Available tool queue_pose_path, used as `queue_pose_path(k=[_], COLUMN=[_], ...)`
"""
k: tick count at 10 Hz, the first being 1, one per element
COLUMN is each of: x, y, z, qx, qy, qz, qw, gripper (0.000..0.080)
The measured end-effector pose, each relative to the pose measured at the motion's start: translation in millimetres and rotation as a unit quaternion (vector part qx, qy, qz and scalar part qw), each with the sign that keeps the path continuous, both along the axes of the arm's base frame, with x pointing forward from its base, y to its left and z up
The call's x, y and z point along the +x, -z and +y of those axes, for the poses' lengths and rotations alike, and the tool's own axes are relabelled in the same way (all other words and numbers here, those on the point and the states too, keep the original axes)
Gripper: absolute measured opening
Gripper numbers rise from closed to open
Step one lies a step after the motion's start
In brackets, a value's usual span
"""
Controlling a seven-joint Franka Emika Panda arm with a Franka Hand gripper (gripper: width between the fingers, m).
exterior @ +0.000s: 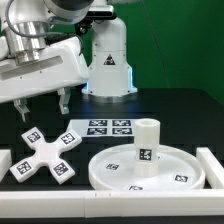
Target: Assemble round table
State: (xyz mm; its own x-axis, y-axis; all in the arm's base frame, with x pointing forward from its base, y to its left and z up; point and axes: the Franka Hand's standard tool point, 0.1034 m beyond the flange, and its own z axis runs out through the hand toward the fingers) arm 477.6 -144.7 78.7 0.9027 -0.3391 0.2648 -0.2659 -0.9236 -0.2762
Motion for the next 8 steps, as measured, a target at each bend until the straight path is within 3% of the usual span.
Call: queue_pose_path(k=[6,7,8], x=[0.5,5.5,15.4], y=[-1.1,-6.3,-16.2], z=[-4.2,-0.4,-1.3], qx=[-0.003,0.009,0.0], qy=[0.02,0.022,-0.006], qz=[0.026,0.056,0.075], qw=[0.999,0.998,0.997], gripper=[0.0649,0.0649,0.0649])
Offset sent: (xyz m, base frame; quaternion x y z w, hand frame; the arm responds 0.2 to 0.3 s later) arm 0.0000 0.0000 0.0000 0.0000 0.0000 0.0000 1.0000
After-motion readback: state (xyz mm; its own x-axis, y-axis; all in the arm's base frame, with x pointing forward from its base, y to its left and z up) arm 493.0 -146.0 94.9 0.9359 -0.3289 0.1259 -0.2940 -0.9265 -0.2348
